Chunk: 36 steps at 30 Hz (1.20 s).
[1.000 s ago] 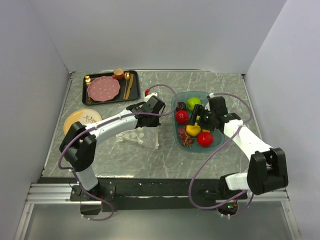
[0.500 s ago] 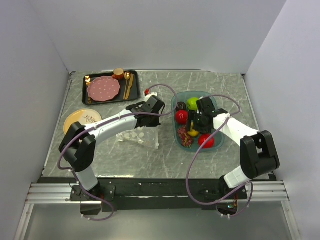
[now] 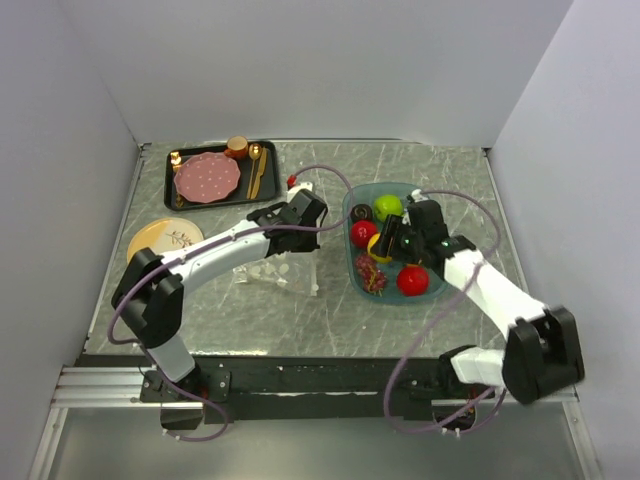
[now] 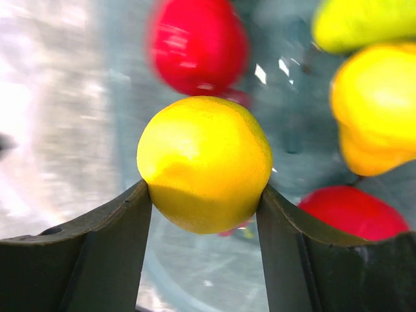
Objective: Place the food in the zip-top bag and seal the zipper
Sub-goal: Pick up the fake fruit from the bin, then place the fake fruit in the bin.
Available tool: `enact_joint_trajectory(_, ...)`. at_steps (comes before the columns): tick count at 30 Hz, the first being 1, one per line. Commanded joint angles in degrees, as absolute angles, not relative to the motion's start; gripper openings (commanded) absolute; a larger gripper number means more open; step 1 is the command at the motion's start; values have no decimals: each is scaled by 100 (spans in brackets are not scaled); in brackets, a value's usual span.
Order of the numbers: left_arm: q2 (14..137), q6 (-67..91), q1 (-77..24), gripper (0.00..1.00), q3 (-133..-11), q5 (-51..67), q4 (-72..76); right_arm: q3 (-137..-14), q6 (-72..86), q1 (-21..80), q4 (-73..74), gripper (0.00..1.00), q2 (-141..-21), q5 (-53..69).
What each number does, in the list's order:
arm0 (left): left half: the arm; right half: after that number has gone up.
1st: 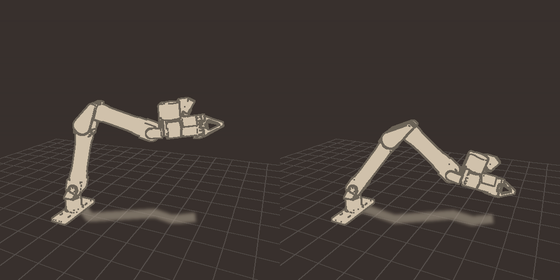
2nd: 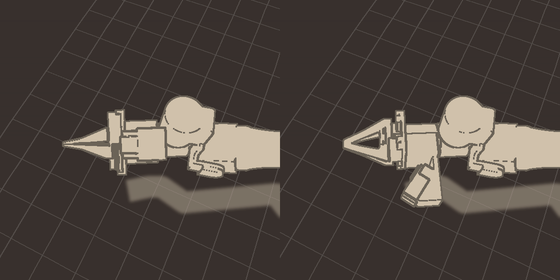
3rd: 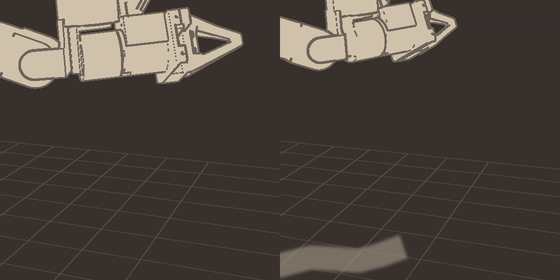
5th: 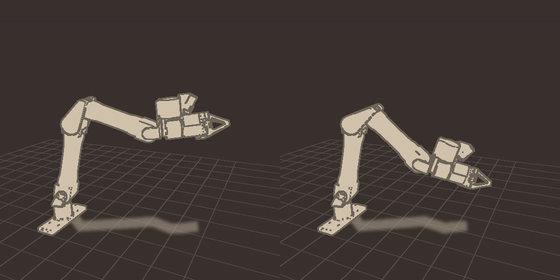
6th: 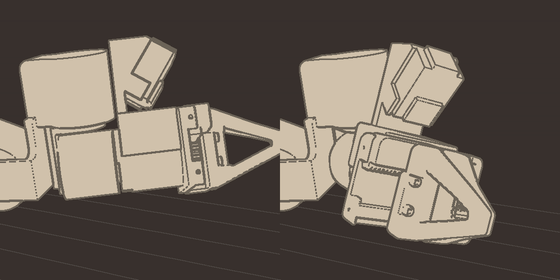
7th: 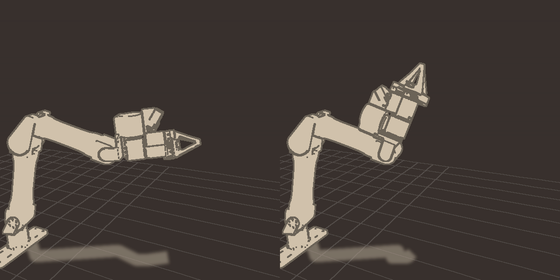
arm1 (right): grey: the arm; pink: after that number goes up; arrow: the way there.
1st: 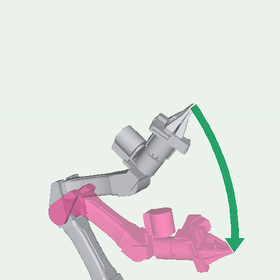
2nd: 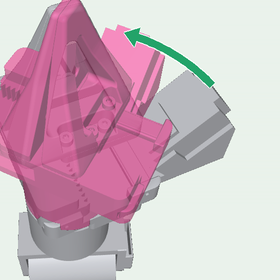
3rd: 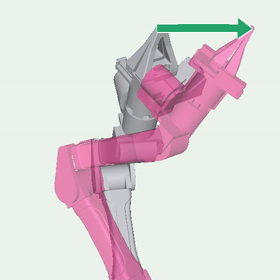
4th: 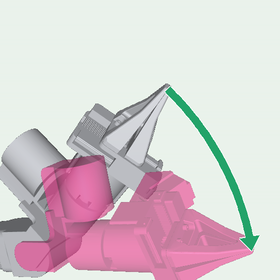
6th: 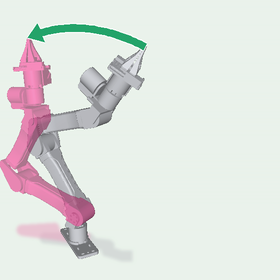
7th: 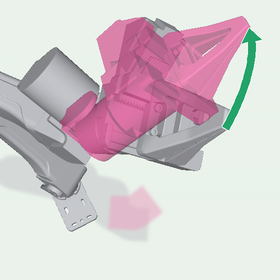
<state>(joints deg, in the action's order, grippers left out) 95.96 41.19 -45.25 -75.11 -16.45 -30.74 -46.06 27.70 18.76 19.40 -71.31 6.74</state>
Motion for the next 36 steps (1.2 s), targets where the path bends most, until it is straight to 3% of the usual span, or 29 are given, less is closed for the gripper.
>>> enact_joint_trajectory(1, 9185, 4043, -4509, 1, -7383, -1696, -2866, -4228, 3313, 1907, 950, 18, -6302, 1037)
enact_joint_trajectory(4, 9167, 4060, -4509, 1, -7383, -1723, -2900, -4289, 3244, 1899, 1194, 18, -6712, 897)
enact_joint_trajectory(13, 9035, 3973, -4500, 1, -7426, -1679, -2944, -4500, 2979, 1916, 1573, 28, -7585, 195)
enact_joint_trajectory(16, 8974, 3876, -4500, 1, -7444, -1600, -2936, -4614, 2953, 1907, 1669, 40, -7646, 167)
enact_joint_trajectory(17, 8930, 3867, -4500, 1, -7436, -1556, -2927, -4710, 2944, 1907, 1731, 50, -7681, 123)
enact_joint_trajectory(19, 8903, 3824, -4500, 1, -7392, -1521, -2918, -4851, 2848, 1925, 1977, 57, -7752, 88)
enact_joint_trajectory(20, 8903, 3815, -4500, 1, -7392, -1512, -2935, -4912, 2822, 1934, 2047, 67, -7735, 27)
enact_joint_trajectory(22, 8886, 3788, -4500, 1, -7348, -1486, -2909, -4905, 2821, 1951, 2066, 72, -7481, 9)
enact_joint_trajectory(28, 8842, 3893, -4500, 1, -7181, -1362, -2689, -4430, 3199, 2004, 1512, 80, -6654, 519)
enact_joint_trajectory(36, 8877, 3832, -4500, 1, -7207, -1327, -2698, -4693, 2980, 2022, 1908, 85, -7295, 35)
